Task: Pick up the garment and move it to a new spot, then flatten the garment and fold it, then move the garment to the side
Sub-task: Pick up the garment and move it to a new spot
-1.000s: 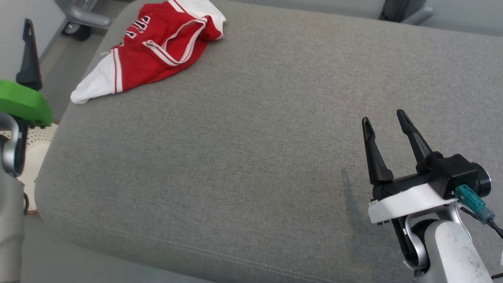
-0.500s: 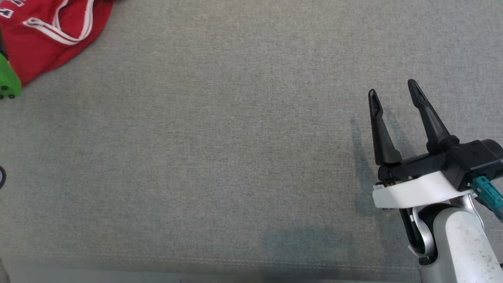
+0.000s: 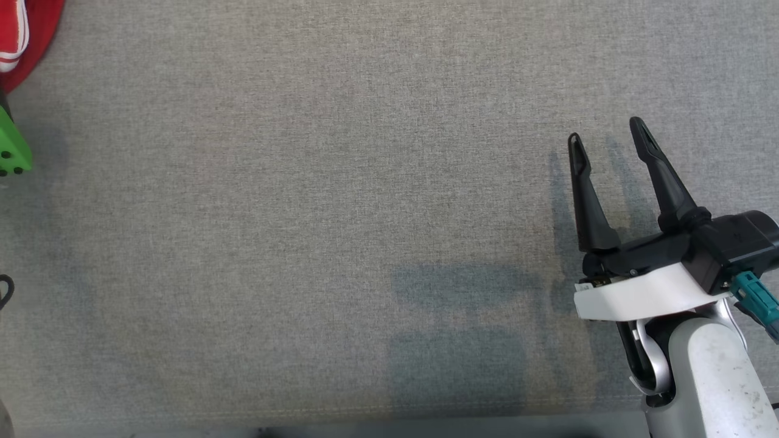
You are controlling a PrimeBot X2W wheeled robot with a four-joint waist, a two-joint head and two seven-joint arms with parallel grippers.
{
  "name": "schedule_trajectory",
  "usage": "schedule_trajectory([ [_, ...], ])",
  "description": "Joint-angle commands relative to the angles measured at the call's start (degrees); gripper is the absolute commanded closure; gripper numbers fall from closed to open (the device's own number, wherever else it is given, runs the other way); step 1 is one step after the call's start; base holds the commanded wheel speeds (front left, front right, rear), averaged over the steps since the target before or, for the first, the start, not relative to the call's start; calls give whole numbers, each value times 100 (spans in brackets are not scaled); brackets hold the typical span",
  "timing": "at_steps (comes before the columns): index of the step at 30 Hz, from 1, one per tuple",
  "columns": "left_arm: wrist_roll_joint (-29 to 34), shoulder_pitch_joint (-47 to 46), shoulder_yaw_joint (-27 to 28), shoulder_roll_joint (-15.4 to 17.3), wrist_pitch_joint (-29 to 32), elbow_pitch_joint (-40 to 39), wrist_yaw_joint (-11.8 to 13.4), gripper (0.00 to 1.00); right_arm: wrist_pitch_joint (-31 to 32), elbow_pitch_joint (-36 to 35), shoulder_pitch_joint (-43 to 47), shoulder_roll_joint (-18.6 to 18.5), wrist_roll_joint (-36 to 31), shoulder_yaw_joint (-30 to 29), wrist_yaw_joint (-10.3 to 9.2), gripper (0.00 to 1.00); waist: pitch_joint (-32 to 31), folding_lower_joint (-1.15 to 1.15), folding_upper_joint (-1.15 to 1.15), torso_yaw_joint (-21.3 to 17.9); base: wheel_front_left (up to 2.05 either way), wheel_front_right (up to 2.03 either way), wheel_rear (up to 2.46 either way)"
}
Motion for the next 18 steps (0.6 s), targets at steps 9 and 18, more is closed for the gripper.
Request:
schedule_trajectory([
  [9, -117, -143, -21, -75, 15, 535, 90, 100, -38, -2, -113, -14, -43, -11, -4, 0, 52, -1, 58, -80, 0, 0, 0],
  [18, -34, -241, -149, 93, -391, 631, 92, 100, -202, 232, -119, -15, 101, 46, -4, 0, -363, -1, 58, -31, 0, 0, 0],
])
